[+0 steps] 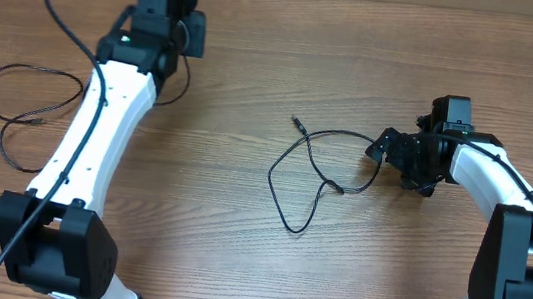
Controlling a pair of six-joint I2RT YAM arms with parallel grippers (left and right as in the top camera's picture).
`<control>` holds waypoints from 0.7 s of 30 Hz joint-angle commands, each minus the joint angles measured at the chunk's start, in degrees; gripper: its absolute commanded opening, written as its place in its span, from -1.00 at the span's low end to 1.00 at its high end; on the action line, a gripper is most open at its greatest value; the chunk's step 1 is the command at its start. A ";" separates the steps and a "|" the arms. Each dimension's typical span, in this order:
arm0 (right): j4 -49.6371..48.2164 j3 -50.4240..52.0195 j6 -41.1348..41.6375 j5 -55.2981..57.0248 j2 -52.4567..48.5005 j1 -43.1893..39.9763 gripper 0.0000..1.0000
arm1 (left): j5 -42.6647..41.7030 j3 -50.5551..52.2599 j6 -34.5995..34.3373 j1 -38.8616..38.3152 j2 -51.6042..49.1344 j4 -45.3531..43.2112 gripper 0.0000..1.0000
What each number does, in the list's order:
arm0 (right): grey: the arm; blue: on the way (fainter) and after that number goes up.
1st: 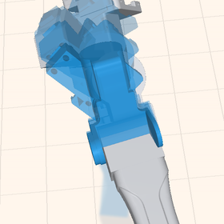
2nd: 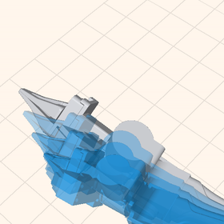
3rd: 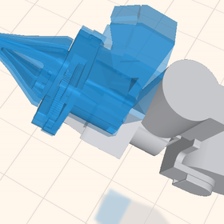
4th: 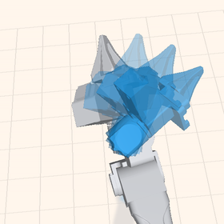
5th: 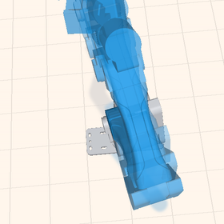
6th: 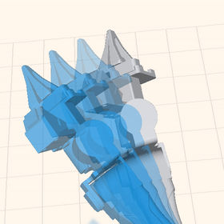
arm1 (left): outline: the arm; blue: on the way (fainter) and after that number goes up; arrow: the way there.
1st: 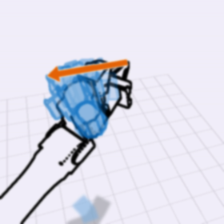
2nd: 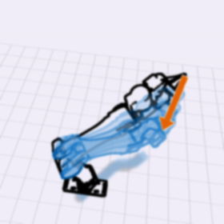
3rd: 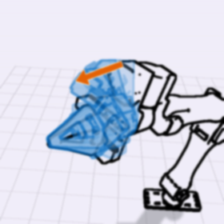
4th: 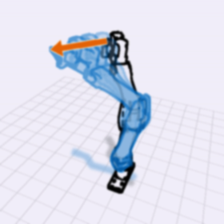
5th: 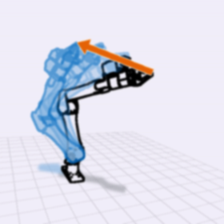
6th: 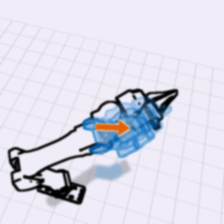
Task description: Untangle cables
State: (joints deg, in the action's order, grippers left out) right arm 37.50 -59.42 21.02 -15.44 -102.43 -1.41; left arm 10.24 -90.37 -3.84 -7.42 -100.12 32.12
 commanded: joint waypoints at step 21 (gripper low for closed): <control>0.07 0.20 0.17 1.49 -0.61 -0.26 1.00 | 1.75 -0.63 -2.60 21.33 0.87 7.10 -0.53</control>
State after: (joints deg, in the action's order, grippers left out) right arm 37.50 -59.42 21.04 -15.46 -102.43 -1.41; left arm 11.66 -90.37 -5.76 13.30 -100.12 39.24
